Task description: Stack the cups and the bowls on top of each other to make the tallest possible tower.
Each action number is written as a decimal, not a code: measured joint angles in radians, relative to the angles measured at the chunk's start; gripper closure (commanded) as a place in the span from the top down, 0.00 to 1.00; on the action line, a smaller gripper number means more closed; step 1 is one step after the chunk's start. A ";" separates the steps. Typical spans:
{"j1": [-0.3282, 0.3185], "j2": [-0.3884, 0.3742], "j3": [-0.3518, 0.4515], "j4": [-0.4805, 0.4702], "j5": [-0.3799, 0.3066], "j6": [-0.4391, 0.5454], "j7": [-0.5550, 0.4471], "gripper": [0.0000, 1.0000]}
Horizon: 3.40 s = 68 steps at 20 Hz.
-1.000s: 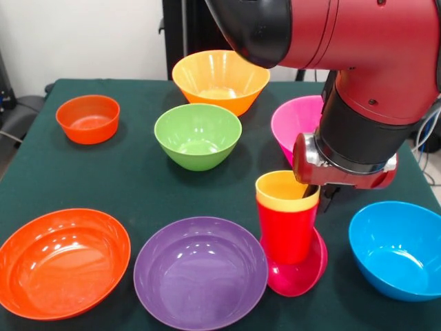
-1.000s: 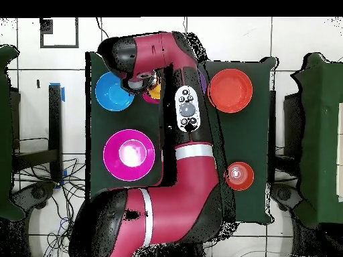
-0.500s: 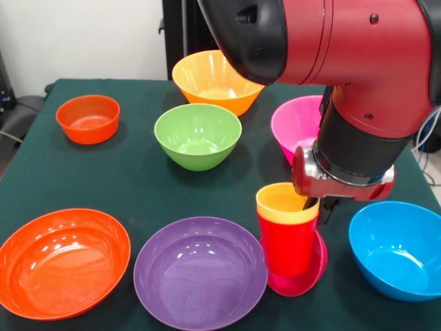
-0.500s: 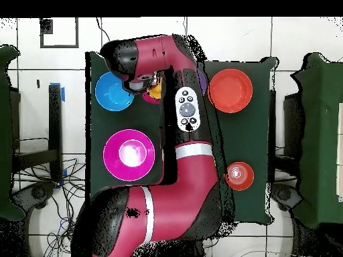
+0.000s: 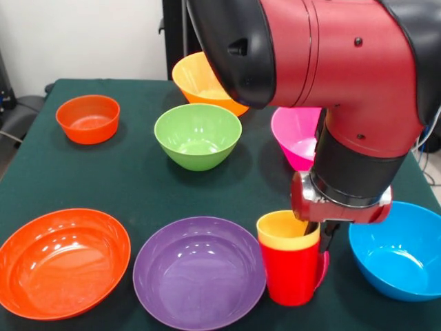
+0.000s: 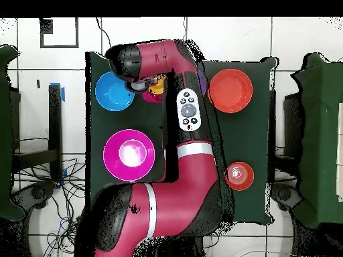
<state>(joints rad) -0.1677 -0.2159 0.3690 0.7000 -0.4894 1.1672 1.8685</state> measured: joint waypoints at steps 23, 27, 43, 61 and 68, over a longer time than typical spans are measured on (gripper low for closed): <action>-0.015 0.049 0.003 -0.025 0.000 -0.024 0.000 0.00; -0.015 0.051 0.003 -0.028 -0.001 -0.024 0.000 0.00; -0.017 0.052 0.009 -0.028 -0.005 -0.120 -0.048 0.00; -0.078 0.062 0.050 -0.028 -0.008 -0.192 -0.237 0.00; -0.142 0.062 0.078 -0.028 -0.008 -0.192 -0.352 0.00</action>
<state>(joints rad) -0.3097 -0.1541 0.4471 0.6718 -0.4972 0.9752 1.5168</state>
